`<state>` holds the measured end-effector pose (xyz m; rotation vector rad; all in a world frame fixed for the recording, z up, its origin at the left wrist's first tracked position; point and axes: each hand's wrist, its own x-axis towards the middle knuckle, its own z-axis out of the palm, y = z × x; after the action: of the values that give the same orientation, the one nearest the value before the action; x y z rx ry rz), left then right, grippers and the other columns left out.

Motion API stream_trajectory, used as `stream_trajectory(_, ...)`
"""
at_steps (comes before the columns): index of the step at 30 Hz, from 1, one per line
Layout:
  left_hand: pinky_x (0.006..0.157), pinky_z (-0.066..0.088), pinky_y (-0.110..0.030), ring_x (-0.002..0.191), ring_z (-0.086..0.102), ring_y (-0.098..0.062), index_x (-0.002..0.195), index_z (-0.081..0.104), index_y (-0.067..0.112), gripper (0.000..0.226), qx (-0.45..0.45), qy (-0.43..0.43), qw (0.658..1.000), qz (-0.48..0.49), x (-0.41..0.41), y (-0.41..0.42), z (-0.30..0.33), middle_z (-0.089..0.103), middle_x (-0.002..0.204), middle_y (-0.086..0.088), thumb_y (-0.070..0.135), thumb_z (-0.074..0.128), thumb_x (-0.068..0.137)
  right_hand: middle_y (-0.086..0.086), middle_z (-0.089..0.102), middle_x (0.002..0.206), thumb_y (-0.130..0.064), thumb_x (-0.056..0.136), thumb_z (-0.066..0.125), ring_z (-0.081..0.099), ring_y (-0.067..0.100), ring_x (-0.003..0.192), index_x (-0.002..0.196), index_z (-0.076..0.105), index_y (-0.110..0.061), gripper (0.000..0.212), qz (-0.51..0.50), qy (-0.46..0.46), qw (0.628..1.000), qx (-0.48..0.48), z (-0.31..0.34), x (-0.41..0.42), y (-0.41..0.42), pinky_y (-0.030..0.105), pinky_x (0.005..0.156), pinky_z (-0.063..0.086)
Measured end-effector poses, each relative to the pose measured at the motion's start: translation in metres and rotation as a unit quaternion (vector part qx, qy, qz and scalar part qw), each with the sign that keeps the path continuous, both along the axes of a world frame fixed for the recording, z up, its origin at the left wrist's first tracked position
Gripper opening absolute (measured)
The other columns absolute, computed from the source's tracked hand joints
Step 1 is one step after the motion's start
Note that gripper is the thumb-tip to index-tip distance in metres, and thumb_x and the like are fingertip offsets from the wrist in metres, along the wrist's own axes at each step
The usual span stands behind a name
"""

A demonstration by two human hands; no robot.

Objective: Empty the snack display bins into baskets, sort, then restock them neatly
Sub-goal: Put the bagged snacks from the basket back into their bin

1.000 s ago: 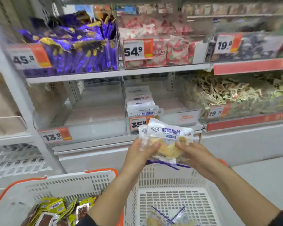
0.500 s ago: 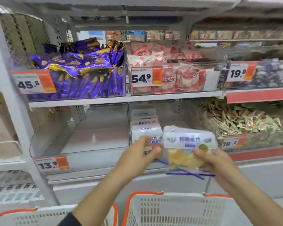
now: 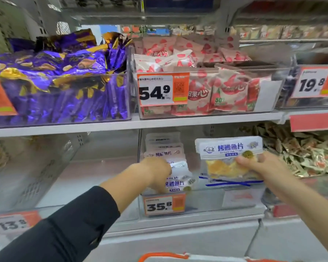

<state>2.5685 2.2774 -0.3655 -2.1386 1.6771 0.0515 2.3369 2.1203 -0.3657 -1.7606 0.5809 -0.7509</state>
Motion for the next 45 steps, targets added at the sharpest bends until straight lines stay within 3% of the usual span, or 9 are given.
stream_trajectory(13,0.067,0.037,-0.032,0.080,0.050,-0.020,0.083,0.058,0.017,0.039,-0.067,-0.009,0.998,0.012,0.022,-0.018,-0.008,0.055,0.083,0.000,0.054,0.070,0.076,0.011,0.075,0.094,-0.010,0.084,0.053,0.072,0.019,0.083,0.082,0.079,-0.010,0.026,0.112,-0.101,0.970,0.191,-0.022,0.029,-0.033,0.025,0.072,0.059)
stream_trajectory(15,0.067,0.035,-0.032,0.078,0.050,-0.020,0.080,0.056,0.017,0.039,-0.065,-0.008,0.998,0.012,0.022,-0.019,-0.008,0.054,0.079,0.001,0.054,0.070,0.077,0.016,0.074,0.095,-0.015,0.081,0.067,0.072,0.020,0.083,0.084,0.078,-0.005,0.016,0.148,-0.069,0.971,0.174,-0.022,0.032,-0.031,0.024,0.071,0.058)
stream_trajectory(18,0.070,0.034,-0.033,0.078,0.048,-0.020,0.083,0.056,0.019,0.039,-0.072,-0.010,0.997,0.010,0.020,-0.017,-0.007,0.051,0.078,0.002,0.054,0.070,0.077,0.018,0.073,0.099,-0.040,0.053,0.091,0.072,0.023,0.087,0.087,0.077,-0.002,0.053,0.188,0.026,0.974,0.121,-0.029,0.041,-0.030,0.023,0.072,0.057)
stream_trajectory(23,0.076,0.034,-0.033,0.078,0.048,-0.020,0.074,0.051,0.020,0.037,-0.078,-0.019,0.997,0.009,0.017,-0.011,-0.006,0.048,0.074,0.003,0.053,0.067,0.079,0.015,0.074,0.094,-0.060,0.042,0.089,0.073,0.023,0.083,0.080,0.078,-0.009,0.065,0.140,0.060,0.987,0.060,-0.029,0.055,-0.023,0.021,0.067,0.056)
stream_trajectory(28,0.083,0.040,-0.035,0.086,0.052,-0.021,0.085,0.057,0.018,0.041,-0.072,-0.024,0.997,0.017,0.013,-0.011,-0.003,0.055,0.084,0.002,0.058,0.067,0.078,0.014,0.074,0.095,-0.045,0.058,0.085,0.072,0.024,0.087,0.086,0.076,-0.007,0.048,0.121,0.059,0.989,0.057,-0.019,0.056,-0.031,0.024,0.070,0.057)
stream_trajectory(36,0.094,0.033,-0.037,0.111,0.049,-0.025,0.112,0.061,0.016,0.062,-0.080,-0.077,0.994,-0.011,0.014,0.010,0.003,0.060,0.115,-0.004,0.070,0.050,0.084,-0.025,0.071,0.081,-0.036,0.083,0.072,0.063,-0.002,0.076,0.075,0.071,-0.045,0.013,0.208,0.359,0.901,-0.128,-0.026,0.051,-0.015,0.013,0.072,0.045)
stream_trajectory(40,0.107,0.030,-0.040,0.126,0.044,-0.028,0.132,0.050,0.016,0.070,-0.232,-0.088,0.969,0.010,0.015,0.041,0.000,0.051,0.133,-0.008,0.065,0.029,0.088,-0.037,0.060,0.112,-0.042,0.095,0.052,0.055,-0.019,0.102,0.110,0.059,-0.046,0.017,0.264,0.406,0.871,-0.083,-0.018,0.051,-0.012,0.000,0.086,0.038)
stream_trajectory(43,0.107,0.034,-0.040,0.132,0.042,-0.034,0.143,0.041,0.009,0.077,-0.388,0.019,0.917,0.095,0.012,0.065,-0.017,0.045,0.142,-0.016,0.063,0.022,0.092,-0.039,0.057,0.112,-0.054,0.096,0.038,0.053,-0.024,0.098,0.119,0.054,-0.045,0.029,0.256,0.427,0.866,-0.053,-0.007,0.052,0.000,-0.004,0.077,0.036)
stream_trajectory(45,0.111,0.030,-0.036,0.144,0.027,-0.026,0.154,0.015,0.015,0.073,-0.396,0.160,0.885,0.189,0.008,0.074,-0.031,0.022,0.159,-0.008,0.059,0.028,0.098,-0.034,0.055,0.121,-0.063,0.092,0.035,0.051,-0.012,0.113,0.122,0.053,-0.047,0.038,0.248,0.455,0.853,-0.060,-0.005,0.058,0.011,0.006,0.093,0.036)
